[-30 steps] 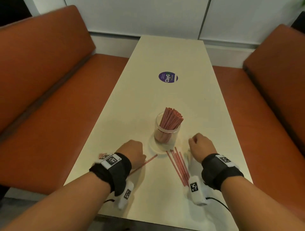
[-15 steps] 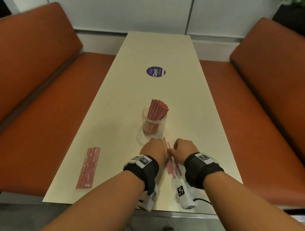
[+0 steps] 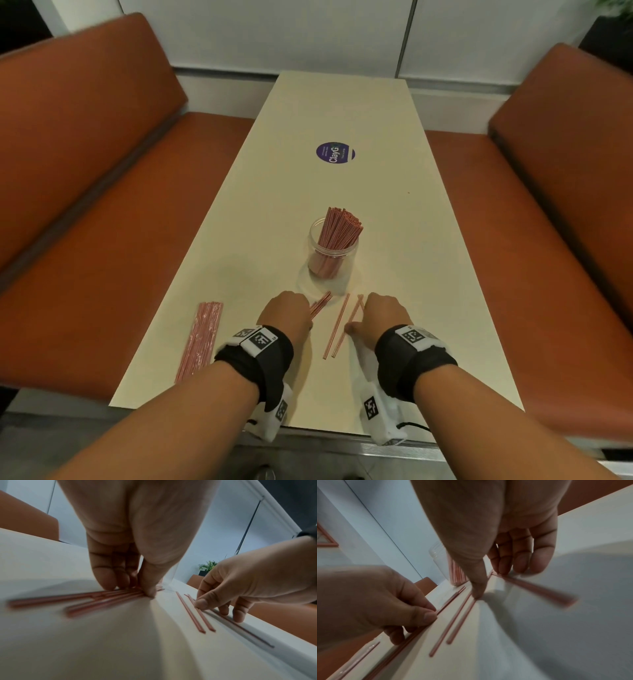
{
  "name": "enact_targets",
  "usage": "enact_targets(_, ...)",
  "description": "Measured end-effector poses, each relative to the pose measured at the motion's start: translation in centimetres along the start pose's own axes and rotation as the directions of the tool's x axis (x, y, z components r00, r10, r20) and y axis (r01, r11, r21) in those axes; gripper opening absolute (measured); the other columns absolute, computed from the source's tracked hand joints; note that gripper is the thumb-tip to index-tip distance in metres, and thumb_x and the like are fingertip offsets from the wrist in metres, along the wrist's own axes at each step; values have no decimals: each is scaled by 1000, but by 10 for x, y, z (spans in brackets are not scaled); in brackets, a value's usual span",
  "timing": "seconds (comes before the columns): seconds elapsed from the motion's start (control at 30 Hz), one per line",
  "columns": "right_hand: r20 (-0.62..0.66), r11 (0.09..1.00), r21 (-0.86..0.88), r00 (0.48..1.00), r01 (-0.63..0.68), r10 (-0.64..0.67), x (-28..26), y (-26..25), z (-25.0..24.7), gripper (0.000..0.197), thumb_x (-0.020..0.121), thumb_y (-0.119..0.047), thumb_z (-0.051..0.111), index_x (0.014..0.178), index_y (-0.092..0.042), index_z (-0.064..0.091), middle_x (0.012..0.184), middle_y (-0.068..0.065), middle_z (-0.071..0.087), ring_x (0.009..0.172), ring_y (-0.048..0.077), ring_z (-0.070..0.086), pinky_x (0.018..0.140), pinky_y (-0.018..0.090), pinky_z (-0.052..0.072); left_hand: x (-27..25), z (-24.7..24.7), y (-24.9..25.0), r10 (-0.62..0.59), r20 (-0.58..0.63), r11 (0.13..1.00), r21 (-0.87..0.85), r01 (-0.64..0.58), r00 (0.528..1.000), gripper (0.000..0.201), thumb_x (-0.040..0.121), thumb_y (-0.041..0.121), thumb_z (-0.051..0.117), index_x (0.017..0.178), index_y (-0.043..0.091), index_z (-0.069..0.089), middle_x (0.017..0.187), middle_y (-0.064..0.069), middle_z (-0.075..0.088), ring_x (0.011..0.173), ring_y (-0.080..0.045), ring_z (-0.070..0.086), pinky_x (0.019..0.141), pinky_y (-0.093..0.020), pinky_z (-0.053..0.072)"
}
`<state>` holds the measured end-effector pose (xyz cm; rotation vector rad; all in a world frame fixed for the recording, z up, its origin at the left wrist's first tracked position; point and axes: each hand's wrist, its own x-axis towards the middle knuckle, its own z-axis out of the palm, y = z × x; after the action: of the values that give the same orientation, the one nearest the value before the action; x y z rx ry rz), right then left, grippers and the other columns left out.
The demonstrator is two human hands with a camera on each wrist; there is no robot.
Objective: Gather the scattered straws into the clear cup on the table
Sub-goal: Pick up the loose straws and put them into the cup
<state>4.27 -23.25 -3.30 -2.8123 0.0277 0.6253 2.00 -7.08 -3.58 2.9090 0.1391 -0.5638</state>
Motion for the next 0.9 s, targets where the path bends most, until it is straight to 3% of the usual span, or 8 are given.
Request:
enact_targets(0.13, 6, 999, -43, 1000, -18, 19, 0, -4, -7, 23, 88, -21, 56, 108, -10, 60, 111, 8, 65, 97, 25, 65, 74, 28, 50, 1, -4, -1, 52, 23, 996, 65, -53, 998, 20, 92, 7, 46, 102, 3, 64, 106, -14, 65, 96, -29, 64, 69, -29, 42)
enact_targets(0.23, 18, 999, 3, 999, -43, 43, -5, -12, -5, 40, 80, -49, 65, 97, -14, 58, 95, 4, 64, 84, 23, 64, 66, 28, 49, -1, -7, 1, 61, 25, 995, 83, -63, 998, 20, 93, 9, 46, 104, 4, 62, 110, -14, 64, 99, -30, 63, 72, -29, 43)
enact_targets(0.3, 19, 996, 52, 997, -70, 69, -4, -20, 1, 49, 69, -55, 73, 93, -16, 57, 91, 2, 63, 77, 22, 63, 64, 29, 51, -2, -7, 0, 50, 32, 997, 60, -51, 998, 17, 92, 15, 51, 101, 5, 62, 108, -12, 64, 98, -28, 63, 71, -29, 41)
enact_targets(0.47, 55, 996, -49, 996, -70, 73, -2, -27, -5, 20, 88, -16, 59, 105, -8, 63, 109, 9, 66, 96, 26, 66, 69, 26, 46, -3, -6, -8, 42, 87, 996, 80, -49, 995, 22, 92, 8, 47, 108, 3, 62, 113, -14, 63, 102, -30, 63, 76, -30, 45)
enact_targets(0.63, 81, 989, -104, 991, -100, 109, 0, -21, -4, 13, 89, -11, 56, 76, -9, 56, 88, 7, 58, 75, 23, 55, 66, 25, 44, -3, 0, -8, -15, 122, 1000, 21, 13, 992, 30, 89, 20, 55, 115, 6, 56, 117, -12, 54, 105, -30, 59, 77, -32, 44)
enact_targets(0.7, 92, 990, -109, 991, -86, 96, 2, -22, -4, 7, 88, -14, 57, 87, -10, 62, 85, 5, 55, 73, 22, 54, 61, 26, 43, -3, 0, -6, -14, 126, 1000, 28, 11, 992, 32, 90, 20, 53, 118, 5, 53, 120, -12, 52, 108, -30, 57, 80, -33, 44)
enact_targets(0.8, 112, 989, -137, 991, -62, 77, 2, -23, -4, 17, 88, -16, 56, 100, -8, 66, 82, 4, 55, 72, 22, 54, 52, 24, 38, -2, 0, -5, 25, 114, 997, 68, -33, 993, 30, 93, 11, 46, 121, 2, 53, 123, -15, 52, 111, -33, 57, 85, -34, 44)
enact_targets(0.9, 114, 982, -186, 992, -25, 47, 1, -23, -2, 20, 90, -16, 55, 103, -7, 66, 78, 4, 53, 74, 22, 53, 62, 26, 42, -1, 2, -6, 99, 77, 991, 84, -105, 992, 31, 95, 5, 38, 123, 0, 50, 120, -19, 56, 108, -34, 58, 81, -34, 43)
